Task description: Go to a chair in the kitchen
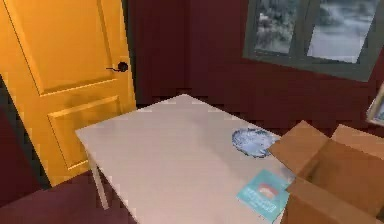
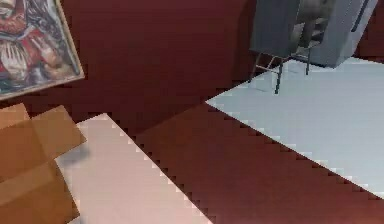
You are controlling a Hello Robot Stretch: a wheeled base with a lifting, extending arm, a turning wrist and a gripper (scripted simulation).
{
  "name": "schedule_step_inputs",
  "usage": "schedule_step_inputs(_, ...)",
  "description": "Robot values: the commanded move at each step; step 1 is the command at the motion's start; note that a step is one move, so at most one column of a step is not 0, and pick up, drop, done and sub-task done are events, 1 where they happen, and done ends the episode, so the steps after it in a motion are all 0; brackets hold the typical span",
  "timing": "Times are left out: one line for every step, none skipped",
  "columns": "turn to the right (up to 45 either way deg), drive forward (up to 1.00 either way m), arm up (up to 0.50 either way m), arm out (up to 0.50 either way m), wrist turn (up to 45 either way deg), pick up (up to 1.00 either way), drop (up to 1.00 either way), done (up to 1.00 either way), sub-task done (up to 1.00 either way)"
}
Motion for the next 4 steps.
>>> schedule_step_inputs(45.0,0.0,0.0,0.0,0.0,0.0,0.0,0.0,0.0)
schedule_step_inputs(45.0,0.0,0.0,0.0,0.0,0.0,0.0,0.0,0.0)
schedule_step_inputs(45.0,0.0,0.0,0.0,0.0,0.0,0.0,0.0,0.0)
schedule_step_inputs(15.0,0.0,0.0,0.0,0.0,0.0,0.0,0.0,0.0)
